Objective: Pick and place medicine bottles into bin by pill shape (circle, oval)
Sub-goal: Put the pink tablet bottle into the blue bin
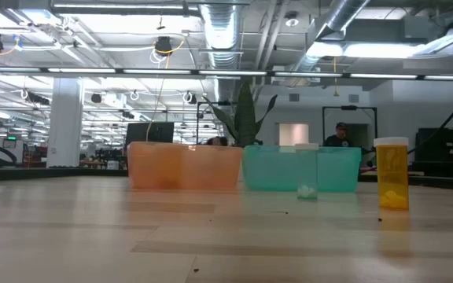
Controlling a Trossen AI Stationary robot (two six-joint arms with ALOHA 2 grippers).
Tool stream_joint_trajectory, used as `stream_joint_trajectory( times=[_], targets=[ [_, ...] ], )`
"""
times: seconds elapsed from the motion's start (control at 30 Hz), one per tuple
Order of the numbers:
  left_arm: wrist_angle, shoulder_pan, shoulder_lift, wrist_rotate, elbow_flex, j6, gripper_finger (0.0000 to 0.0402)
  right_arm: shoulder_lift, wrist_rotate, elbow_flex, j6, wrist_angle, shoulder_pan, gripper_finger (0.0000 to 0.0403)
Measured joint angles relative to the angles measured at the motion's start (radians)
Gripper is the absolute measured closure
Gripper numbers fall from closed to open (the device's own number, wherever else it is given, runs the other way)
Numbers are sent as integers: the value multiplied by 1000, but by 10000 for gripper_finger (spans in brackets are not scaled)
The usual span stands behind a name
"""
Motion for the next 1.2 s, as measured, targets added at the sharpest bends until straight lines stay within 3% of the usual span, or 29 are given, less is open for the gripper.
stream_joint_trajectory(
  times=[0.23,0.47,0.83,1.2],
  targets=[
    [2,0,0,1,0,3,258,0,1,0,-4,0,0,307],
    [4,-1,0,2,0,4,284,0,2,0,-1,-1,0,271],
    [3,0,0,-11,-1,3,283,0,1,0,-1,-6,0,237],
    [-48,20,0,-68,-1,-3,282,-42,1,0,-49,-254,-74,147]
  ],
)
